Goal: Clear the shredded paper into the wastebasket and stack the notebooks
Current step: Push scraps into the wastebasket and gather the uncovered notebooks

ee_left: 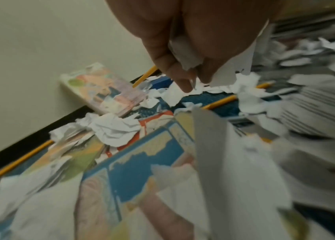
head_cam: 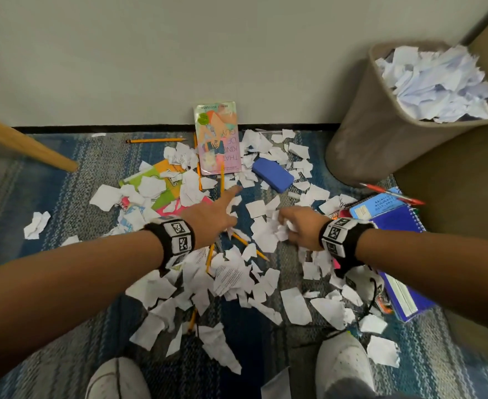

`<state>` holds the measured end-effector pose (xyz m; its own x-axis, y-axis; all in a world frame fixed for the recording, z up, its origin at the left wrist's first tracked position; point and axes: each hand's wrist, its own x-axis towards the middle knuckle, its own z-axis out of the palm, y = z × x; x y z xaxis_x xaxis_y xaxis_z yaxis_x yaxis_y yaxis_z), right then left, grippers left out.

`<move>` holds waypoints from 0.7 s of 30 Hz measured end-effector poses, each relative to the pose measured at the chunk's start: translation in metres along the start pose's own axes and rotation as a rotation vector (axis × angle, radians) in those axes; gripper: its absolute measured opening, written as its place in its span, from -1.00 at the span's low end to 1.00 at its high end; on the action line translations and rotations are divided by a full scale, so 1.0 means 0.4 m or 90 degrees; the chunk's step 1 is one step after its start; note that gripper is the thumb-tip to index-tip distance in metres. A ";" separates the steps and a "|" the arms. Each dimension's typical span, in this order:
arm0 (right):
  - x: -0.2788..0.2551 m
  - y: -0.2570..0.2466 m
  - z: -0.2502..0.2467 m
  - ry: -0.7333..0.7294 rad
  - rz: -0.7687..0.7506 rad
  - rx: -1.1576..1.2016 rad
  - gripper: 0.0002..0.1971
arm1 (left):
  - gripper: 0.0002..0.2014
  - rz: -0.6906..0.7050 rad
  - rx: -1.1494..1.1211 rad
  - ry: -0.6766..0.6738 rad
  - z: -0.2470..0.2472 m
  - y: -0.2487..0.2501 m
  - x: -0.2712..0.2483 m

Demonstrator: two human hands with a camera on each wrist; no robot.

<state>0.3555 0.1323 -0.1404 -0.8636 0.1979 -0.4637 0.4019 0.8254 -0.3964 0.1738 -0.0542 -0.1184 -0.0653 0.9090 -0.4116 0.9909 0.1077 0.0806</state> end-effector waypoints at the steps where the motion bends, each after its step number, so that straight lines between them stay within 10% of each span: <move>1: 0.007 0.006 -0.006 0.001 0.008 0.006 -0.72 | -0.75 0.027 0.030 -0.006 -0.005 0.010 -0.012; 8: 0.041 -0.006 -0.004 -0.022 0.004 -0.042 -0.48 | -0.48 0.061 0.044 -0.071 0.059 0.105 -0.057; 16: 0.110 -0.002 -0.009 -0.050 0.051 -0.089 -0.29 | -0.43 -0.200 -0.033 -0.029 0.036 0.060 -0.012; 21: 0.108 0.002 0.022 -0.057 0.029 -0.110 -0.32 | -0.57 -0.063 -0.012 -0.080 0.054 0.084 -0.036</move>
<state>0.3211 0.1369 -0.1676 -0.8126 0.1953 -0.5492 0.3747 0.8967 -0.2355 0.2105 -0.0723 -0.1292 -0.1467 0.8363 -0.5283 0.9778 0.2034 0.0504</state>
